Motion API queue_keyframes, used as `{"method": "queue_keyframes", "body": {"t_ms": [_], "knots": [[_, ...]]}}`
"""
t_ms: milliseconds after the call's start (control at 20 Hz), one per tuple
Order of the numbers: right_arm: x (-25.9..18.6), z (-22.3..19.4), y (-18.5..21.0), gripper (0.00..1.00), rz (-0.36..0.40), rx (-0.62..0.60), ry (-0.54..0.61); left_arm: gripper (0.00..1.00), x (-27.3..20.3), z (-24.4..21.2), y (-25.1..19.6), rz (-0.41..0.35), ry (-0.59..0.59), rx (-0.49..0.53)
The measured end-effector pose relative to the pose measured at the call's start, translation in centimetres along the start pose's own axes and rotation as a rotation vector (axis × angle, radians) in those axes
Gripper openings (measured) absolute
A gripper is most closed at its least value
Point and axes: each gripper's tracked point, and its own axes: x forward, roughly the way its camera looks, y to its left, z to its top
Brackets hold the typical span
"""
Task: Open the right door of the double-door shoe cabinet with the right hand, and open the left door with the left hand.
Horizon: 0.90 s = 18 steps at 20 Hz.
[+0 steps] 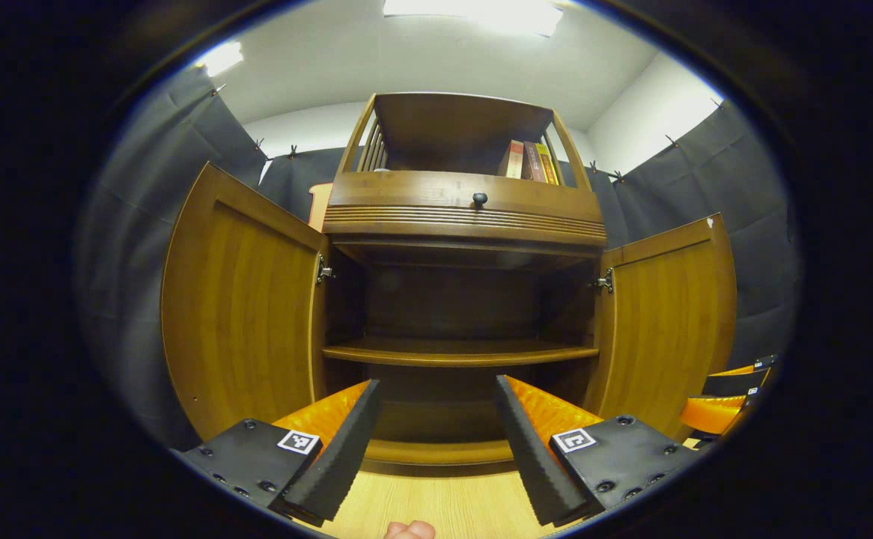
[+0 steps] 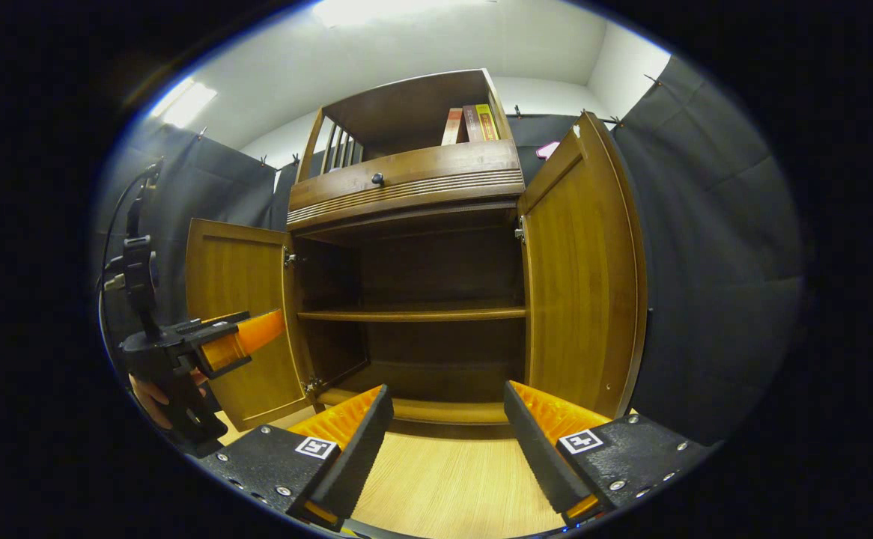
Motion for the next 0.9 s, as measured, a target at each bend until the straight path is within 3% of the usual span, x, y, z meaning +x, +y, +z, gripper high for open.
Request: {"method": "queue_keyframes", "body": {"t_ms": [900], "knots": [[-0.4,-0.3,0.6,0.92,-0.008,0.018,0.007,0.96,-0.3,0.0,2.6,0.030,0.005,-0.011]]}}
